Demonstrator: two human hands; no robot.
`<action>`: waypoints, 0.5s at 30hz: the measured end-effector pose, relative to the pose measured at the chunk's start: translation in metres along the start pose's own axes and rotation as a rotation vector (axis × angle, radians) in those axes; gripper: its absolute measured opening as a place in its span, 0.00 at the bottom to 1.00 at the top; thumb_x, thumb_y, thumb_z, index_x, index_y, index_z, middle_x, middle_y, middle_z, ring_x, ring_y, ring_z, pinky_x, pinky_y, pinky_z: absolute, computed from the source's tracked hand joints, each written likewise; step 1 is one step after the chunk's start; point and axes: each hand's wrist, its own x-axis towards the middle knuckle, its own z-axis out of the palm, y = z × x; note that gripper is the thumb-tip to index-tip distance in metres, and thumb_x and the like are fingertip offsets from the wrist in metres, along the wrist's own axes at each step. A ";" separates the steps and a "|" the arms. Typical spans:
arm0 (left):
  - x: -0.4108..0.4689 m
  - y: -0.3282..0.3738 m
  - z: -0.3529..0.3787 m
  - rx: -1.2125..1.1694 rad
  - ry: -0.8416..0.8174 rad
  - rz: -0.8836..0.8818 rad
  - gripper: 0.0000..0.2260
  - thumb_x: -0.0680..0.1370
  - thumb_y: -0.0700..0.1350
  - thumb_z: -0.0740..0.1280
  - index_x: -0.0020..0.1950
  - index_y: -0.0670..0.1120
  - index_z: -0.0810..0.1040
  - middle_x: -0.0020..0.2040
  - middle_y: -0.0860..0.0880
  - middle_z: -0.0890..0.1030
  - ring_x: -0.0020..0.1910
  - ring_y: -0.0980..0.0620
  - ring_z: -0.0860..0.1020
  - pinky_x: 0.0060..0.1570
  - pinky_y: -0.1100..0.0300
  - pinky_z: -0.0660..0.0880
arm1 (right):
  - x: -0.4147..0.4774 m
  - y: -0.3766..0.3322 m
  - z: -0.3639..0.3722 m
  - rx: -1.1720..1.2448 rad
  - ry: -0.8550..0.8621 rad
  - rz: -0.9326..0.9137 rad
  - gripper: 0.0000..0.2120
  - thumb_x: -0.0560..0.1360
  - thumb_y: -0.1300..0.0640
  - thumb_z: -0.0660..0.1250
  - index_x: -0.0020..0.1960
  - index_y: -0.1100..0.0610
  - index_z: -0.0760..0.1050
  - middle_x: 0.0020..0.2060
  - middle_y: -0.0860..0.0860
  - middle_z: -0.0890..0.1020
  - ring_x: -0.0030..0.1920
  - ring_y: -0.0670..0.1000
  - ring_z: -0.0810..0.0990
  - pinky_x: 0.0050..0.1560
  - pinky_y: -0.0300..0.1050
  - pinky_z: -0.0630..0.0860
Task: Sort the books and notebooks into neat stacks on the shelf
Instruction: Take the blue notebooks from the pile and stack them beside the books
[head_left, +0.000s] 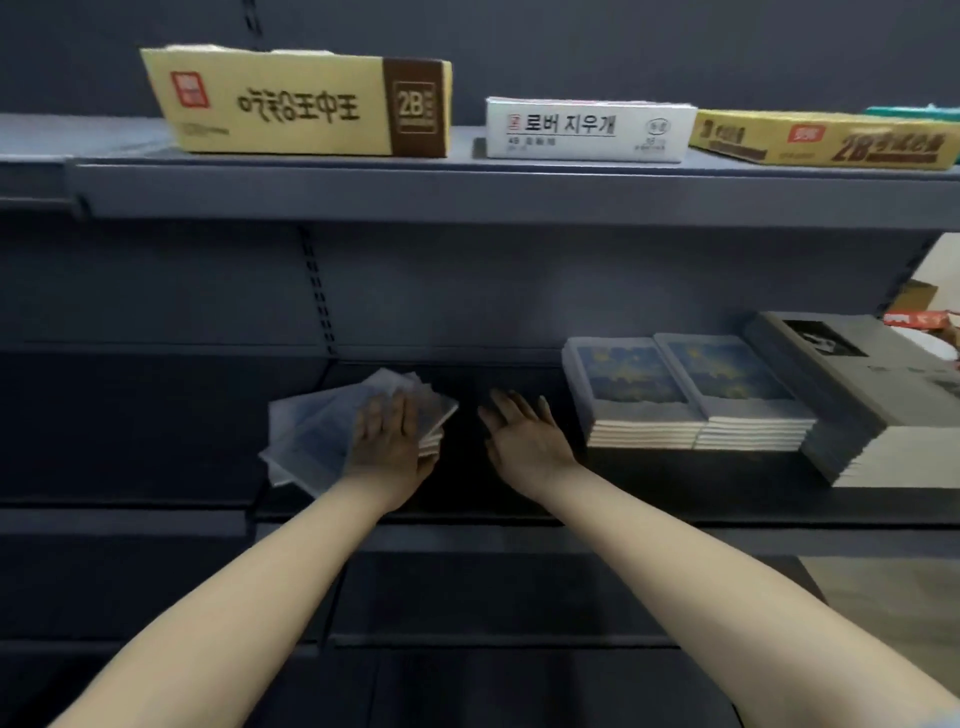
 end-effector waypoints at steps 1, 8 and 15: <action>-0.005 -0.012 0.003 -0.004 -0.015 -0.029 0.37 0.80 0.61 0.49 0.76 0.41 0.33 0.76 0.40 0.34 0.74 0.37 0.36 0.73 0.44 0.38 | 0.004 -0.011 0.001 0.009 0.006 -0.036 0.26 0.81 0.52 0.53 0.77 0.54 0.51 0.76 0.52 0.50 0.76 0.55 0.48 0.75 0.60 0.45; -0.032 -0.056 0.011 -0.101 -0.138 -0.099 0.39 0.77 0.61 0.55 0.76 0.47 0.34 0.76 0.41 0.36 0.74 0.36 0.38 0.73 0.42 0.43 | 0.032 -0.096 0.021 0.168 -0.121 -0.155 0.35 0.77 0.41 0.59 0.77 0.55 0.50 0.76 0.56 0.52 0.76 0.57 0.49 0.74 0.49 0.51; -0.023 -0.075 0.003 -0.140 -0.190 -0.041 0.35 0.78 0.56 0.54 0.77 0.49 0.37 0.77 0.40 0.39 0.75 0.37 0.39 0.73 0.42 0.43 | 0.064 -0.124 0.020 -0.032 -0.161 -0.063 0.29 0.80 0.49 0.55 0.75 0.63 0.53 0.72 0.65 0.58 0.72 0.64 0.57 0.71 0.54 0.57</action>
